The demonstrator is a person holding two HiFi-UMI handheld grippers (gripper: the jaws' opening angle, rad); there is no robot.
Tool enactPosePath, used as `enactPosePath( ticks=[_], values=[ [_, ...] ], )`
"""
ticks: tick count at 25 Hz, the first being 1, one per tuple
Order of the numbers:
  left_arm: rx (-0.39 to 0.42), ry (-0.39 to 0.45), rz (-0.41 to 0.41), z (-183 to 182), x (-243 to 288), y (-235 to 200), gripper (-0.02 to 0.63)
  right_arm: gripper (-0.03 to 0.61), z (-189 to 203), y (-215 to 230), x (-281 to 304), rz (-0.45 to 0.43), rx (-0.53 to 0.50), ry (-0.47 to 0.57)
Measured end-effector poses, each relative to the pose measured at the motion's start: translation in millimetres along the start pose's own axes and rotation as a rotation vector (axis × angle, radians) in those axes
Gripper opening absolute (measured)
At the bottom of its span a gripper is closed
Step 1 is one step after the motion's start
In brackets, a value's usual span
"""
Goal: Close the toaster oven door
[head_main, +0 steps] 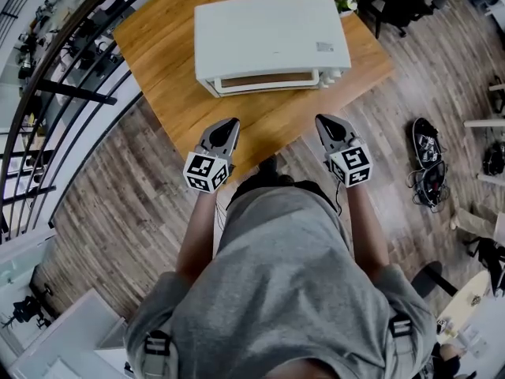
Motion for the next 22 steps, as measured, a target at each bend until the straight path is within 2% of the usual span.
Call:
enactPosePath(
  ticks=[6, 22],
  values=[
    [0.013, -0.013, 0.021, 7, -8, 30, 0.029, 0.006, 10, -2, -22, -0.01, 0.009, -0.003],
    [0.04, -0.038, -0.006, 14, -30, 80, 0.029, 0.006, 24, -10, -62, -0.045, 0.012, 0.0]
  ],
)
Point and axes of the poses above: the fingertips, and each gripper's own axes: x forward along the fingers, y to its right, z out of its underside, the point moved 4 cm from there along -x, backward along the fingers, and after that the axes turned 6 degrees about y, right-handed, at the moved point
